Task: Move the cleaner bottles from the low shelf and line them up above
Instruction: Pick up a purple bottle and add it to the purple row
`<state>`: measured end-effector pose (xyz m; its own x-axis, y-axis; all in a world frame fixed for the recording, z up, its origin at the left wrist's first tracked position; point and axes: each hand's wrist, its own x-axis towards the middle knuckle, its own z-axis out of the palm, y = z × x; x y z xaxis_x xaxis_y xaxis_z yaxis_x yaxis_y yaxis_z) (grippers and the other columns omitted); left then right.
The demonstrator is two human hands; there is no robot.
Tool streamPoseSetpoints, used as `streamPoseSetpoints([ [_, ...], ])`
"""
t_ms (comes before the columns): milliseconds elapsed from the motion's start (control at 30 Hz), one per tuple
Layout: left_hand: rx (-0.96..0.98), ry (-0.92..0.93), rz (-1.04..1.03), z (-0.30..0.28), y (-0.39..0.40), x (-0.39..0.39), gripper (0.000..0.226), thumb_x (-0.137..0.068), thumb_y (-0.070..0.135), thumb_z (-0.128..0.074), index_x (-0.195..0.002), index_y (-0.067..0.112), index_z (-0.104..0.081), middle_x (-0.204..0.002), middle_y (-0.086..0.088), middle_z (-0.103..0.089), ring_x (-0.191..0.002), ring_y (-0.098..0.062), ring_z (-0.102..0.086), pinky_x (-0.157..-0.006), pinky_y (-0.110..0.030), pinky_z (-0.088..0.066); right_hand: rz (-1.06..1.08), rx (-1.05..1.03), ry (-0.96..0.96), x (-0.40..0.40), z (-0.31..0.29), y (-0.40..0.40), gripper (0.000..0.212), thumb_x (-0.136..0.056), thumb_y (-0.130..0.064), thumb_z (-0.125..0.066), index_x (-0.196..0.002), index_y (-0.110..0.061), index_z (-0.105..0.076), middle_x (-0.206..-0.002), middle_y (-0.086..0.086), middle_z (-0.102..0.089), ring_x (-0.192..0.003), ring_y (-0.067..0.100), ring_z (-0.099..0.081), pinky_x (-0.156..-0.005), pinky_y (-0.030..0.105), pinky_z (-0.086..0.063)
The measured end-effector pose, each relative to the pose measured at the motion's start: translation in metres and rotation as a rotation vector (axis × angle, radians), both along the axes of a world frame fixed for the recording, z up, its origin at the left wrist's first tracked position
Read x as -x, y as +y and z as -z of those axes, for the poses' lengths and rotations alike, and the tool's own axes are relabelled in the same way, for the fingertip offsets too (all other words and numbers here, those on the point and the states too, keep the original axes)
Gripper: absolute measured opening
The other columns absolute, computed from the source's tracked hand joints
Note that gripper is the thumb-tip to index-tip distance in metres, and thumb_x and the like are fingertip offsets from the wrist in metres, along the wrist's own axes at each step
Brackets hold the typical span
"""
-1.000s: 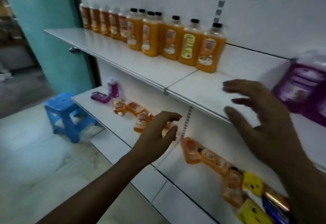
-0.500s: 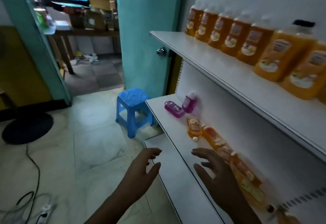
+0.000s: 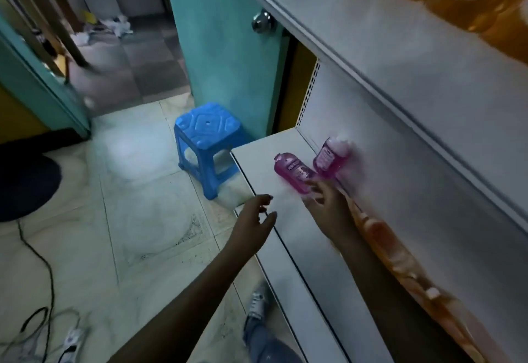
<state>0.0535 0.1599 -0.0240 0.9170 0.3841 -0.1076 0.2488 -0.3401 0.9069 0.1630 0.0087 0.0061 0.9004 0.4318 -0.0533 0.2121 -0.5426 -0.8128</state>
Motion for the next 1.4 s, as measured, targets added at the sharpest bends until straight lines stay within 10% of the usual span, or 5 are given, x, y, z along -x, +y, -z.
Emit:
streamPoseSetpoints([
  [200, 0.206, 0.263, -0.008, 0.054, 0.040, -0.128, 0.055, -0.092, 0.024, -0.063, -0.137, 0.002, -0.042, -0.125, -0.011, -0.055, -0.108, -0.024, -0.059, -0.086, -0.029, -0.047, 0.125, 0.266, 0.118, -0.108, 0.081, 0.057, 0.053, -0.084, -0.008, -0.067, -0.133, -0.011, -0.048, -0.132, 0.012, -0.053, -0.122, 0.029, -0.051, -0.098, 0.033, -0.043],
  [467, 0.887, 0.437, -0.111, 0.105, 0.038, -0.207, 0.022, -0.087, 0.021, -0.071, -0.092, 0.001, -0.063, -0.076, -0.011, -0.066, -0.063, -0.023, -0.064, -0.048, -0.026, -0.054, 0.220, 0.697, 0.233, -0.129, 0.117, 0.069, 0.055, -0.090, -0.030, -0.061, -0.140, -0.026, -0.040, -0.145, 0.012, -0.039, -0.126, 0.037, -0.039, -0.103, 0.044, -0.039],
  [633, 0.866, 0.567, 0.012, 0.103, 0.046, -0.199, 0.028, -0.085, 0.009, -0.069, -0.104, -0.011, -0.066, -0.087, -0.021, -0.070, -0.073, -0.031, -0.070, -0.073, -0.042, -0.060, 0.340, 0.405, 0.427, -0.087, 0.067, 0.071, 0.037, -0.090, 0.006, -0.046, -0.123, -0.005, -0.059, -0.115, 0.013, -0.062, -0.105, 0.023, -0.056, -0.082, 0.025, -0.043],
  [900, 0.819, 0.291, 0.734, -0.014, 0.091, -0.114, 0.035, -0.081, 0.021, -0.066, -0.110, 0.001, -0.067, -0.100, -0.022, -0.071, -0.087, -0.031, -0.070, -0.078, -0.042, -0.055, 0.436, -0.049, 0.142, 0.043, -0.063, 0.060, 0.068, -0.079, -0.031, -0.078, -0.135, -0.046, -0.042, -0.147, -0.014, -0.038, -0.128, 0.012, -0.049, -0.093, 0.036, -0.053],
  [1400, 0.543, -0.233, 1.173, -0.194, -0.032, 0.031, 0.036, -0.093, 0.037, -0.056, -0.126, 0.023, -0.057, -0.113, 0.000, -0.067, -0.106, -0.016, -0.064, -0.081, -0.030, -0.057, 0.684, 0.107, -0.522, 0.252, -0.213, -0.025, 0.087, -0.081, -0.037, -0.070, -0.146, -0.051, -0.013, -0.157, -0.026, -0.003, -0.145, 0.002, -0.016, -0.097, 0.012, -0.045],
])
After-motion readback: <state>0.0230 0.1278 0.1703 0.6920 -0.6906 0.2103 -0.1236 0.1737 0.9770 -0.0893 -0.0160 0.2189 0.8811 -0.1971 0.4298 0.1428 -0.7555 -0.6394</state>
